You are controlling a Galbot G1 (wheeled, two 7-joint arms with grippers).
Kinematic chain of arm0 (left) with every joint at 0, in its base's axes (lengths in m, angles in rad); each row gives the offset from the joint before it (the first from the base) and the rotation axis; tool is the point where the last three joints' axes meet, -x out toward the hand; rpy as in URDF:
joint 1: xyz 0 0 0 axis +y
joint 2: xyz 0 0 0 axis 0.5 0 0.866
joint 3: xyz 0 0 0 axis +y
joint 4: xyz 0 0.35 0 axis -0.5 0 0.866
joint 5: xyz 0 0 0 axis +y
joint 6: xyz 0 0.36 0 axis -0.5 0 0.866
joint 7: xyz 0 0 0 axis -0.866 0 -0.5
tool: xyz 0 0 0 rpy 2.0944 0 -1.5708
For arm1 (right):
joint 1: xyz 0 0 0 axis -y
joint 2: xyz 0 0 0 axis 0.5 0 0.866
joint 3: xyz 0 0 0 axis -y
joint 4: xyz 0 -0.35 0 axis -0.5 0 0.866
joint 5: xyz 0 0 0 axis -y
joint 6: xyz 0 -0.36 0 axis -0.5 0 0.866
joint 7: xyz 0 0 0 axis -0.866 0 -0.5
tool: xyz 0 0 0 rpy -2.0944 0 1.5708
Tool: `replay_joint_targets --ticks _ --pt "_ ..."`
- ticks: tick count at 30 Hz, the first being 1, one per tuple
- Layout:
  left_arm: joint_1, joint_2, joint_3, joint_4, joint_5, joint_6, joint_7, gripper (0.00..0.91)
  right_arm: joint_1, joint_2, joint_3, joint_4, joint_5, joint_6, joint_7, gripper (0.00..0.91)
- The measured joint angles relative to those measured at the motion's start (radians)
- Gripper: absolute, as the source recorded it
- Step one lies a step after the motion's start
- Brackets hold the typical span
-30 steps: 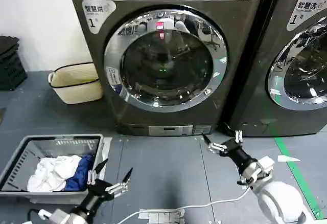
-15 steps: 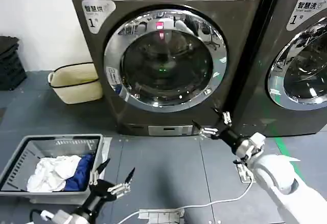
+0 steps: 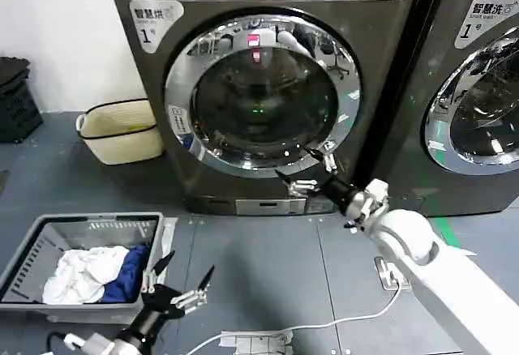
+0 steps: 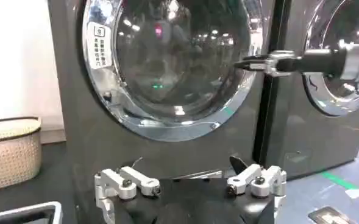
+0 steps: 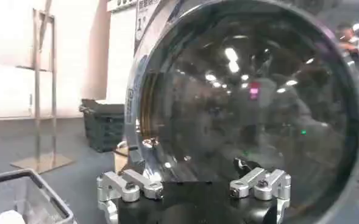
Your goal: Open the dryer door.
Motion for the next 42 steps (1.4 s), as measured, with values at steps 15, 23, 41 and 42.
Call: replay_joint_targets --ticks 15,23,41,42 --pt "-0.002 0.002 -0.002 -0.002 -0.003 -0.001 0.001 0.907 0.184 0.081 -0.153 -0.121 0.025 0.010 -0.006 0.907" --pt "0.003 0.006 -0.017 -0.005 -0.014 -0.002 0.000 0.907 0.242 0.130 -0.205 -0.176 0.023 0.018 -0.009 0.907" --pt "0.002 0.005 -0.023 -0.010 -0.019 -0.003 0.000 0.907 0.368 0.267 -0.315 -0.315 0.015 0.020 -0.011 0.907" --pt "0.002 0.005 -0.023 -0.010 -0.020 -0.003 0.000 0.907 0.373 0.274 -0.318 -0.321 0.013 0.020 -0.011 0.907"
